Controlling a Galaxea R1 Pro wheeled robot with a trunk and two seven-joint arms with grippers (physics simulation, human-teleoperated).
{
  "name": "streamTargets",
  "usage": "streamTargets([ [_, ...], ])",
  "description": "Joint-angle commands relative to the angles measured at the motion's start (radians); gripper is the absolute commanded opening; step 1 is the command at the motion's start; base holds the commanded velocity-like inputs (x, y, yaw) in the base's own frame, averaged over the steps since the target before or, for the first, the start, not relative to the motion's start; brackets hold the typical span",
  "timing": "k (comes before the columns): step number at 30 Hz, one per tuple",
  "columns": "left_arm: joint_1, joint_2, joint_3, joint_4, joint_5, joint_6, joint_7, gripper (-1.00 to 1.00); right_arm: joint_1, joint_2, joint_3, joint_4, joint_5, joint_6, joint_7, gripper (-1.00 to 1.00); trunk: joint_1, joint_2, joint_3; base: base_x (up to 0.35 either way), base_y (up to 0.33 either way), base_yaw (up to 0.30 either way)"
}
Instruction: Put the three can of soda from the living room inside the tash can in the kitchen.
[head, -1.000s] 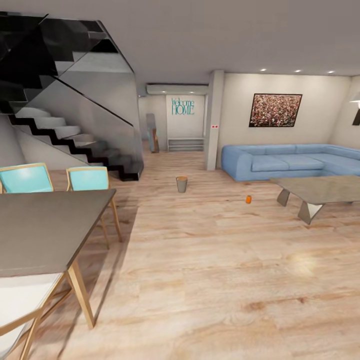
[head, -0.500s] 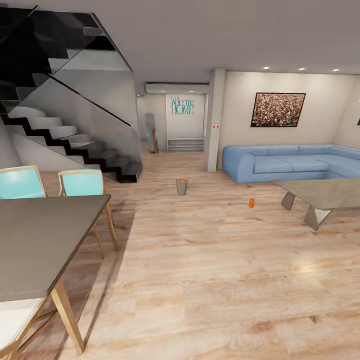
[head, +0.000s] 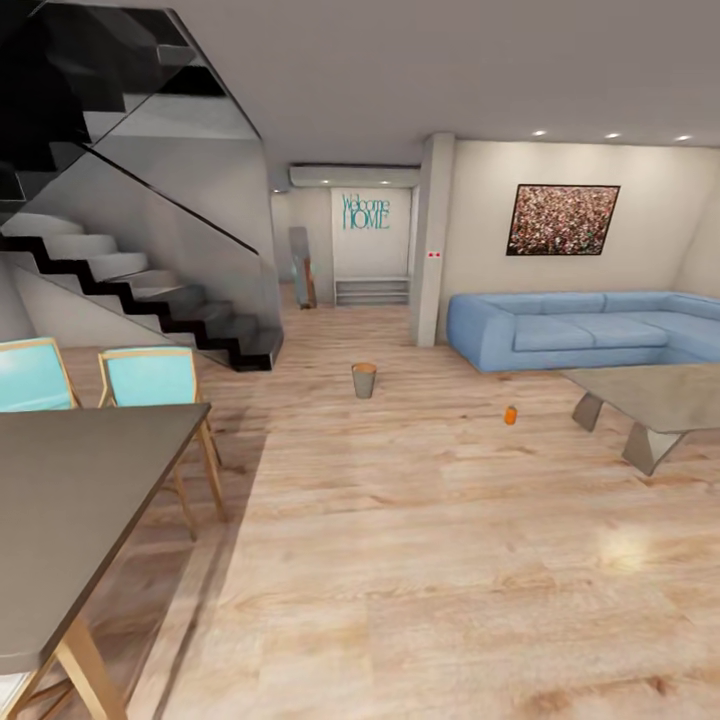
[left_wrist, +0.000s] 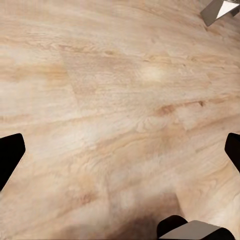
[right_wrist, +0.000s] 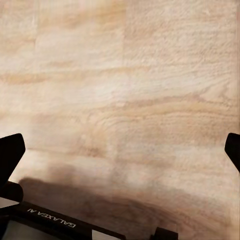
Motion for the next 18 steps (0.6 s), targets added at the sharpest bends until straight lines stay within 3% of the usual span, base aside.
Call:
streamTargets([
  [1, 0.0, 0.0, 0.0, 0.0, 0.0, 0.0, 0.0, 1.0, 0.0, 0.0, 0.0, 0.0, 0.0, 0.0, 0.0, 1.0, 0.0, 0.0, 0.0, 0.347, 0.0, 0.0],
  [18, 0.0, 0.0, 0.0, 0.0, 0.0, 0.0, 0.0, 1.0, 0.0, 0.0, 0.0, 0.0, 0.0, 0.0, 0.0, 1.0, 0.0, 0.0, 0.0, 0.347, 0.0, 0.0],
])
